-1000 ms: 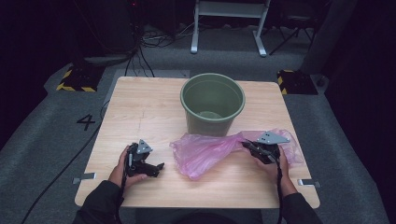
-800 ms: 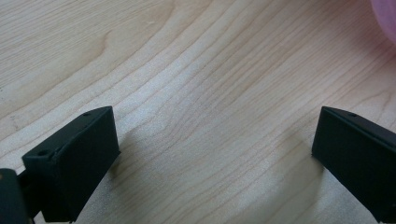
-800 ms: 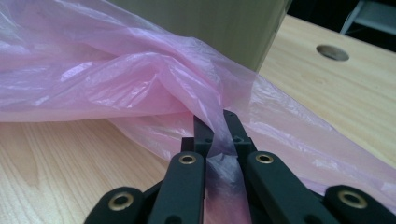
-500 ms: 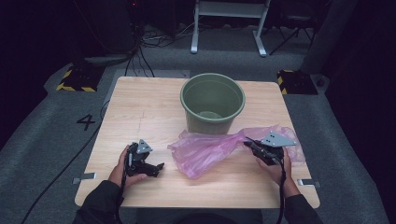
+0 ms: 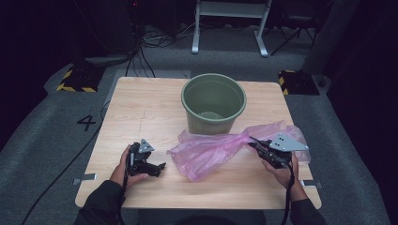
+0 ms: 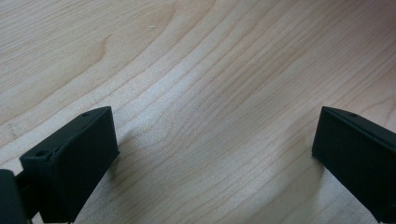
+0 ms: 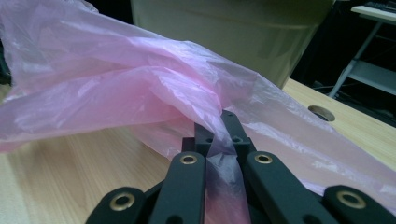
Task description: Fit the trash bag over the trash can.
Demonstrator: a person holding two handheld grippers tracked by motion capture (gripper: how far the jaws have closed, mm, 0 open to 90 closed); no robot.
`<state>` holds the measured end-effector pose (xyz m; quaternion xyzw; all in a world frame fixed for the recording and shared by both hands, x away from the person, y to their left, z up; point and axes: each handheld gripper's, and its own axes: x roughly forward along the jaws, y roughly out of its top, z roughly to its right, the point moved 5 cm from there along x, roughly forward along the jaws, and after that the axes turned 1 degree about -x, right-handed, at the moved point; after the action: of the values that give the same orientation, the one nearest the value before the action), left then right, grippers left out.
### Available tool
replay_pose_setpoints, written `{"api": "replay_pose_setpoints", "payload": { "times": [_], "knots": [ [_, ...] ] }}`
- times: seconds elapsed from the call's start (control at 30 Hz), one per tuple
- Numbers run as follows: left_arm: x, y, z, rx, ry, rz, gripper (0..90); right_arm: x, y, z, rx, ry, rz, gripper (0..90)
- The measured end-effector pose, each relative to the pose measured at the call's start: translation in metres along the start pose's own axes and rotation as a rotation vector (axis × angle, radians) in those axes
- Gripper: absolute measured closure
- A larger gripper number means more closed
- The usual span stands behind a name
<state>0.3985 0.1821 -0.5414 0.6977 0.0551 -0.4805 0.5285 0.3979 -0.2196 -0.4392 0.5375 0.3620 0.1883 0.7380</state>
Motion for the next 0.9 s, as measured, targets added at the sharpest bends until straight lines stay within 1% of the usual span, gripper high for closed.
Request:
{"api": "replay_pose_setpoints", "payload": {
  "times": [0.03,0.17,0.3,0.33,0.47,0.5,0.67,0.8,0.9],
  "knots": [
    [0.000,0.000,0.000,0.000,0.000,0.000,0.1,0.000,0.000,0.000,0.000,0.000,0.000,88.1],
    [0.000,0.000,0.000,0.003,0.002,0.001,0.1,-0.008,0.009,-0.003,-0.016,0.003,0.028,88.1],
    [0.000,0.000,0.000,0.003,0.001,0.003,0.1,-0.015,0.018,-0.004,-0.022,-0.002,0.057,88.1],
    [0.000,0.000,0.000,0.002,0.001,0.003,0.1,-0.018,0.022,-0.003,-0.031,-0.009,0.066,88.1],
    [0.000,0.000,0.000,0.000,0.000,0.003,0.1,-0.023,0.027,-0.003,-0.033,-0.012,0.083,88.1],
    [0.000,0.000,0.000,0.002,0.001,0.003,0.1,-0.026,0.031,-0.003,-0.034,-0.016,0.097,88.2],
    [0.000,0.000,0.000,0.001,0.004,0.002,0.1,-0.031,0.038,-0.003,-0.042,-0.016,0.121,88.2],
    [0.000,0.000,0.000,0.001,0.004,0.002,0.1,-0.035,0.047,-0.001,-0.056,-0.021,0.140,88.2],
    [0.000,0.000,0.000,-0.002,0.004,0.004,0.1,-0.037,0.055,0.001,-0.055,-0.020,0.157,88.2]
  ]
}}
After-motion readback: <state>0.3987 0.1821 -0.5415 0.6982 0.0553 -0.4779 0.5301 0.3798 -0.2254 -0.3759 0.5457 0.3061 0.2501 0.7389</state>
